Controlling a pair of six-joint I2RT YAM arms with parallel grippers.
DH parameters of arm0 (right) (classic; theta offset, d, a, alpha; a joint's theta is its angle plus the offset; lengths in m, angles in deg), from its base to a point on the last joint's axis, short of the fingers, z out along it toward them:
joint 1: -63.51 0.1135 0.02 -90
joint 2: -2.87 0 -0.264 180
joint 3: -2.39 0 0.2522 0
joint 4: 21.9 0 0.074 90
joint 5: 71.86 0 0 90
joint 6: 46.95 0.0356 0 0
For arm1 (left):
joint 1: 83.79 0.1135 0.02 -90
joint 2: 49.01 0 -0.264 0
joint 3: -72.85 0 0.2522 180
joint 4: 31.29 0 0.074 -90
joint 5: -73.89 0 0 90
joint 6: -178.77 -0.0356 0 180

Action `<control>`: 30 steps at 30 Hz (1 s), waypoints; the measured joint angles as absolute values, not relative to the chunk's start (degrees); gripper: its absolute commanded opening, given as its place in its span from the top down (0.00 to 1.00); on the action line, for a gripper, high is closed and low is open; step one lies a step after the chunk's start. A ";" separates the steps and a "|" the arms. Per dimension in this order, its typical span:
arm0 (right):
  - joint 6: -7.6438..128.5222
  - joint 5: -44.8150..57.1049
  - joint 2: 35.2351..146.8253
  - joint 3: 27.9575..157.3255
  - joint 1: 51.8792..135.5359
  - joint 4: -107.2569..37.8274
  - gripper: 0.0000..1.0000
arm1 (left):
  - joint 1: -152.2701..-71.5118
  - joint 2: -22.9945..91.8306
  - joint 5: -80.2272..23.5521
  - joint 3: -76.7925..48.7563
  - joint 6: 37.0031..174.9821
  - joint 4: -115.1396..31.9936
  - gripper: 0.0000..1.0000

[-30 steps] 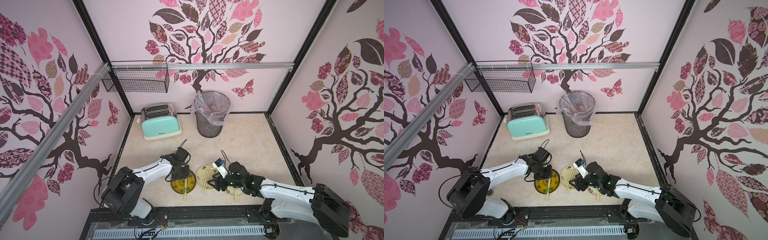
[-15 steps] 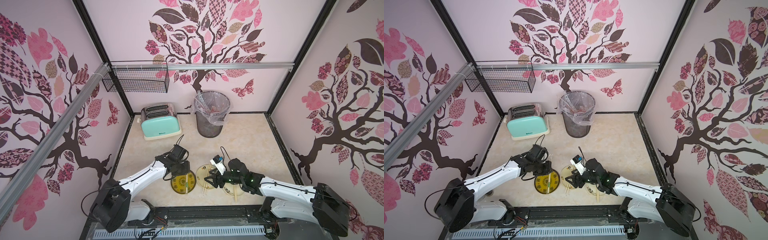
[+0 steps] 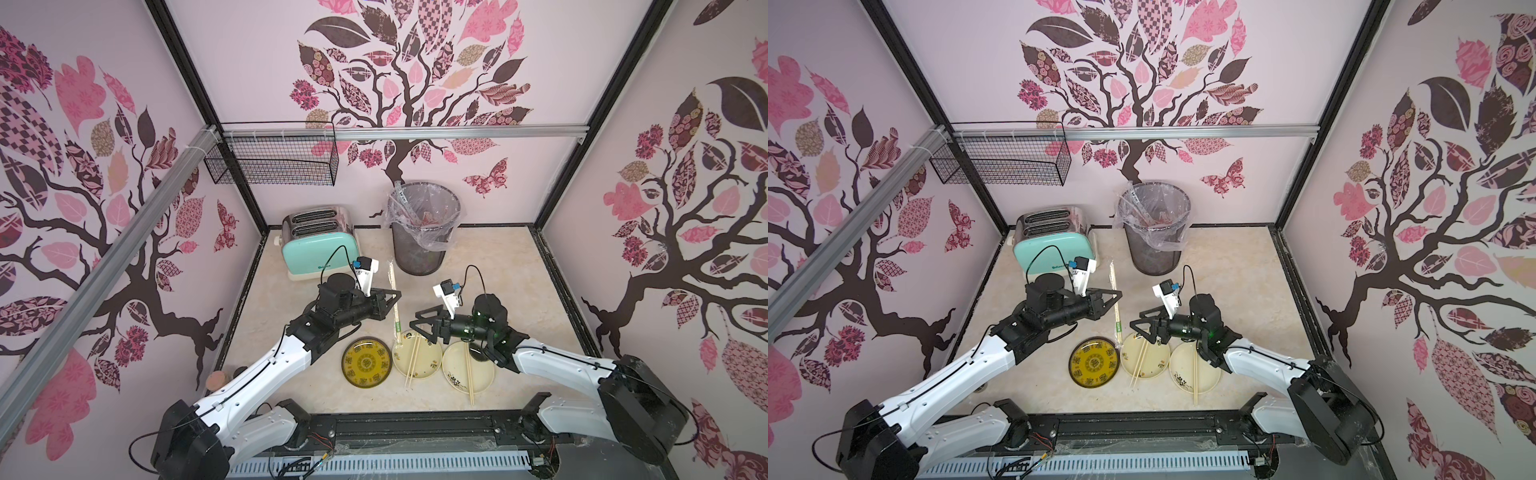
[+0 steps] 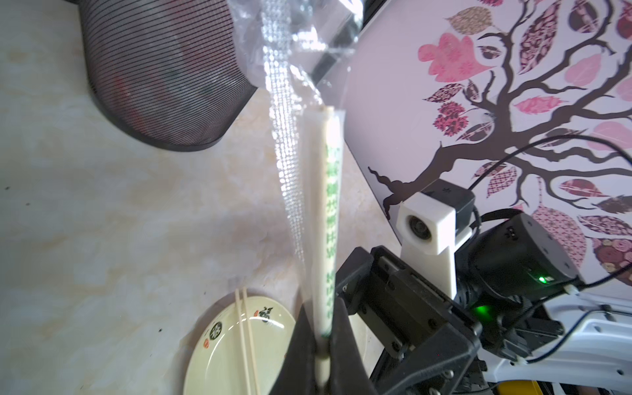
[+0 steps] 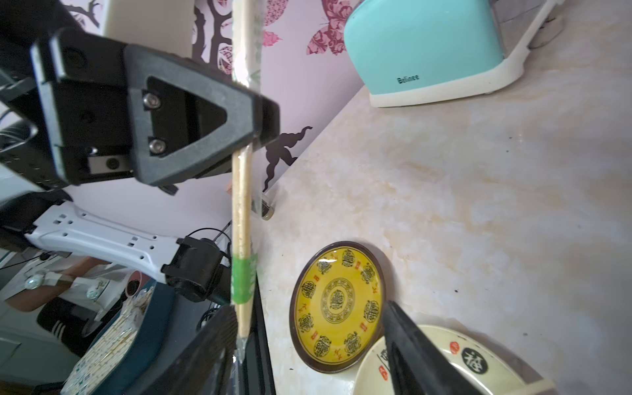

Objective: Remove the packaging of disposable chopsticks
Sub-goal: Pick up the disposable chopsticks from the plate, then remove the packet bag from the disposable chopsticks.

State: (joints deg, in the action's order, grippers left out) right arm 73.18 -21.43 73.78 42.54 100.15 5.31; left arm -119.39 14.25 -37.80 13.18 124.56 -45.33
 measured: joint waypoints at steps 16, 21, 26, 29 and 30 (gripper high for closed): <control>78.41 -27.68 76.64 39.88 100.28 16.54 0.62 | -119.39 19.15 -46.39 14.18 125.79 -30.27 1.00; 78.71 -27.48 76.64 39.72 100.28 17.50 0.67 | -119.41 19.70 -47.24 14.53 126.31 -28.48 1.00; 78.74 -27.20 76.80 39.72 100.28 17.59 0.74 | -119.85 21.36 -47.90 15.12 126.73 -27.14 1.00; 78.93 -27.05 77.23 39.70 100.28 17.85 0.91 | -120.11 21.64 -47.92 15.65 126.77 -27.03 1.00; 78.80 -27.00 77.41 39.66 100.30 17.94 0.96 | -120.11 21.66 -47.90 15.78 126.84 -27.06 1.00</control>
